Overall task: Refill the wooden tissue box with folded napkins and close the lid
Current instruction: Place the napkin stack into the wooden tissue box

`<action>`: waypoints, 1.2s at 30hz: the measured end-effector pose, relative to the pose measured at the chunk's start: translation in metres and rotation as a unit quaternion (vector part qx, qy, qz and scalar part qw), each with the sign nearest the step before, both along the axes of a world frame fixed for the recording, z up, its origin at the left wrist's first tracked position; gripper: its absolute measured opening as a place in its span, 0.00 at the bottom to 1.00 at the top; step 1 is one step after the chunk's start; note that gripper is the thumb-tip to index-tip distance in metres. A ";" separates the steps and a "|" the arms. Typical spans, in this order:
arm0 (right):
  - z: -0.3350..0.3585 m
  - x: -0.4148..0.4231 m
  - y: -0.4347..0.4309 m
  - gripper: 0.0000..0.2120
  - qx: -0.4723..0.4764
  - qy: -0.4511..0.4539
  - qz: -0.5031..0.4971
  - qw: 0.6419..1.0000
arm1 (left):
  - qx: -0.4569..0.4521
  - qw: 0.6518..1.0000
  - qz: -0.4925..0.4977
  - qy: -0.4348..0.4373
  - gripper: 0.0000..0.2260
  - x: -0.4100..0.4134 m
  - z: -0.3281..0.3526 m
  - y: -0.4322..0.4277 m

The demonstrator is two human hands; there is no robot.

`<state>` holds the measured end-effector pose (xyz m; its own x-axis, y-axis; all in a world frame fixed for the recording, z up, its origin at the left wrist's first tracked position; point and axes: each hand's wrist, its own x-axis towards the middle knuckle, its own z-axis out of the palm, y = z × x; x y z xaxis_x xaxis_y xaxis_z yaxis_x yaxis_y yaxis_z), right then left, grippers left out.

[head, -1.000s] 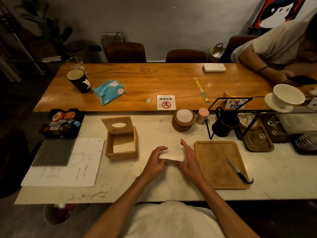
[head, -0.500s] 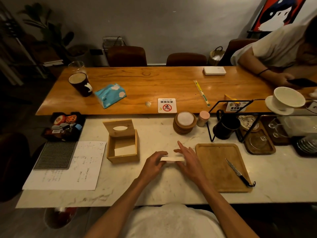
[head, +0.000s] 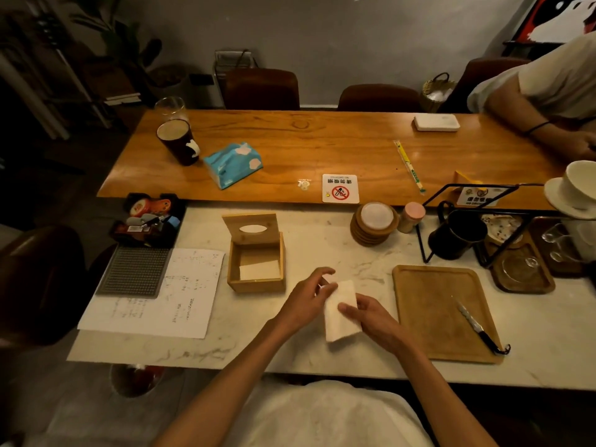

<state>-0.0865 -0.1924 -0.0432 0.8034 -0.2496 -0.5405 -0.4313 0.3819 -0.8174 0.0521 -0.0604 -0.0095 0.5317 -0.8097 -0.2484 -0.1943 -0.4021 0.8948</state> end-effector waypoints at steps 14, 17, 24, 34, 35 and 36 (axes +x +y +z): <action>0.019 0.066 0.060 0.21 0.334 -0.068 -0.262 0.903 | 0.078 0.973 0.213 0.053 0.22 0.116 -0.003 0.104; 0.060 0.109 0.051 0.18 0.145 -0.072 -0.154 0.975 | 0.067 0.978 0.157 0.117 0.21 0.131 -0.002 0.109; 0.105 0.228 0.065 0.24 -0.466 0.129 0.284 0.828 | 0.053 0.962 0.125 0.236 0.21 0.150 0.017 0.112; 0.071 0.258 0.086 0.19 -0.518 0.263 0.507 0.636 | 0.073 0.971 0.095 0.206 0.22 0.155 0.018 0.113; 0.065 0.258 0.085 0.18 -0.521 0.240 0.532 0.623 | 0.077 0.973 0.095 0.197 0.22 0.155 0.017 0.114; 0.061 0.259 0.087 0.18 -0.510 0.228 0.535 0.634 | 0.079 0.974 0.094 0.190 0.23 0.155 0.016 0.114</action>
<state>0.1729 -0.1059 0.0182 0.6262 -0.1004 -0.7732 -0.2785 -0.9550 -0.1016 0.2071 0.0539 0.0069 0.5123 -0.6418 -0.5707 0.2297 -0.5379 0.8111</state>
